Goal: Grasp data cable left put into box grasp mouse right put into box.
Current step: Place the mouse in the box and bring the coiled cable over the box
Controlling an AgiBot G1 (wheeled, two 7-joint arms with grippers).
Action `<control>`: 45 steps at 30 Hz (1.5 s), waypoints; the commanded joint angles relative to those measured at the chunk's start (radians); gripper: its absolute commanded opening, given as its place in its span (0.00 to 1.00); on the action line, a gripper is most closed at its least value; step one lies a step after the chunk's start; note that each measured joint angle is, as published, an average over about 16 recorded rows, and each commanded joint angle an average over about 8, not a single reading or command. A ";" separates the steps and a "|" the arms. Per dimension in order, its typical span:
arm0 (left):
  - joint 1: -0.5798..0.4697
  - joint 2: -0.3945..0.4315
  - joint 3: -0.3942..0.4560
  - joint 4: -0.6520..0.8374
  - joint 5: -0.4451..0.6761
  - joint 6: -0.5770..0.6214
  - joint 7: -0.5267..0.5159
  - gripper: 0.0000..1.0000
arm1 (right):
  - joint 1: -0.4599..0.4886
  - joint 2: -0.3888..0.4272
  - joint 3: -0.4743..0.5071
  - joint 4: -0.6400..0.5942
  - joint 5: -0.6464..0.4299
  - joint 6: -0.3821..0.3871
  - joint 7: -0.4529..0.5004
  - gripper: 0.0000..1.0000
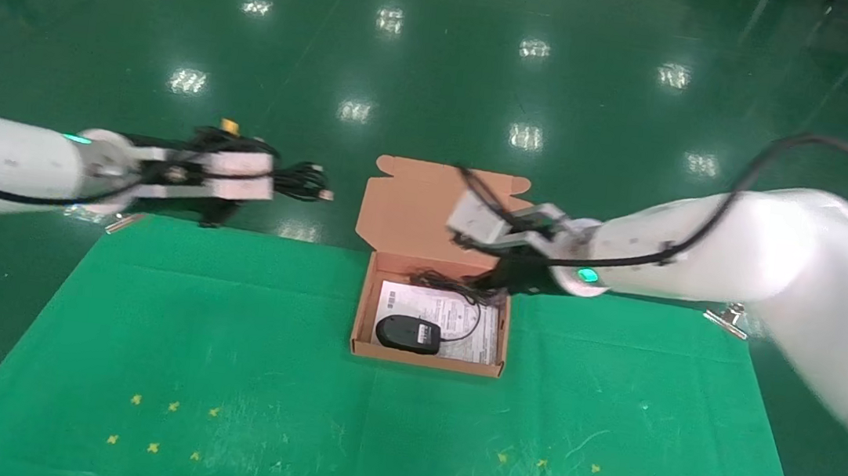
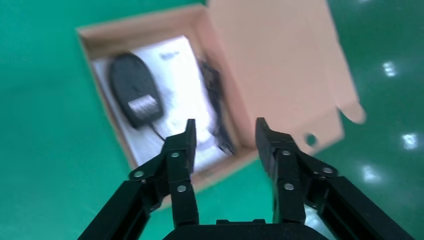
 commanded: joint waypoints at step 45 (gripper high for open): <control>0.105 0.349 0.327 0.342 -0.429 -0.378 0.405 1.00 | 0.132 0.474 -0.027 0.529 -0.190 -0.124 0.202 1.00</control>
